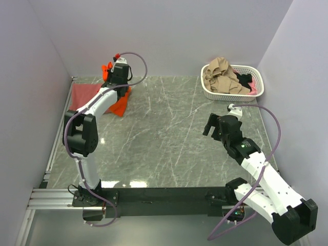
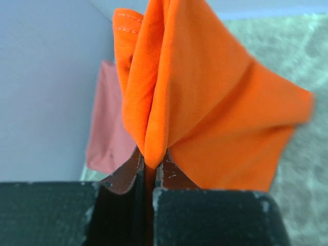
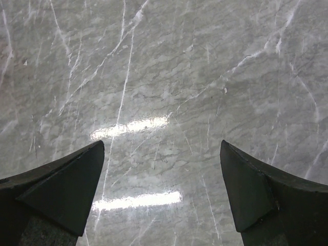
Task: Fold and stack the t-shirts
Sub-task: Neatly place the folded tshirt to the corner
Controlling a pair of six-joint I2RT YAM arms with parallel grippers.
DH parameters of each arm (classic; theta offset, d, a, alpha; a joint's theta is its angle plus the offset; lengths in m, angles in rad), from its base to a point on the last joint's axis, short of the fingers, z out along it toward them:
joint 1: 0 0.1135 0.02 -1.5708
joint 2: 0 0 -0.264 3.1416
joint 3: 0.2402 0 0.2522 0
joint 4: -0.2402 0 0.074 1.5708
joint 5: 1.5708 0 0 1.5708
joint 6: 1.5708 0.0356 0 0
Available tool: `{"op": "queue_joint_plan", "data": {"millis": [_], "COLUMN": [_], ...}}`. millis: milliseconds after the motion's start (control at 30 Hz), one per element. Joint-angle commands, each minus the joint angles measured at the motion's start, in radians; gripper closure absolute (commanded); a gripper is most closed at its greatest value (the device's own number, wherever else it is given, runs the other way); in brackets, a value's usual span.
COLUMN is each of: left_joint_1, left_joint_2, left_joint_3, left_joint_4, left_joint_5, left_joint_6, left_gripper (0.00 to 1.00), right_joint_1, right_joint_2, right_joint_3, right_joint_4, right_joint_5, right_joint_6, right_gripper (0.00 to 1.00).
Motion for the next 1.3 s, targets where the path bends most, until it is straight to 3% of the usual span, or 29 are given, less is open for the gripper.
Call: {"op": "queue_joint_plan", "data": {"millis": [0, 500, 967, 1267], "left_joint_1": [0.03, 0.07, 0.232, 0.326], "left_joint_2": [0.011, -0.004, 0.045, 0.114], "left_joint_3": [0.105, 0.236, 0.134, 0.096], "left_joint_4": [0.019, -0.061, -0.01, 0.029], "left_joint_5": [0.002, 0.065, 0.262, 0.281], "left_joint_6": [0.079, 0.073, 0.001, -0.072], "left_gripper": [0.99, 0.99, 1.0, 0.99], "right_joint_1": [-0.006, -0.008, -0.008, -0.009], "right_joint_2": [0.0, 0.009, 0.045, 0.071], "right_joint_3": [-0.003, -0.003, 0.002, 0.005], "right_joint_4": [0.03, 0.035, 0.053, 0.079], "right_joint_5": [0.041, 0.036, 0.001, -0.021], "right_joint_6": [-0.014, -0.011, -0.008, 0.0], "right_gripper": [0.0, 0.0, 0.0, 0.0]}}
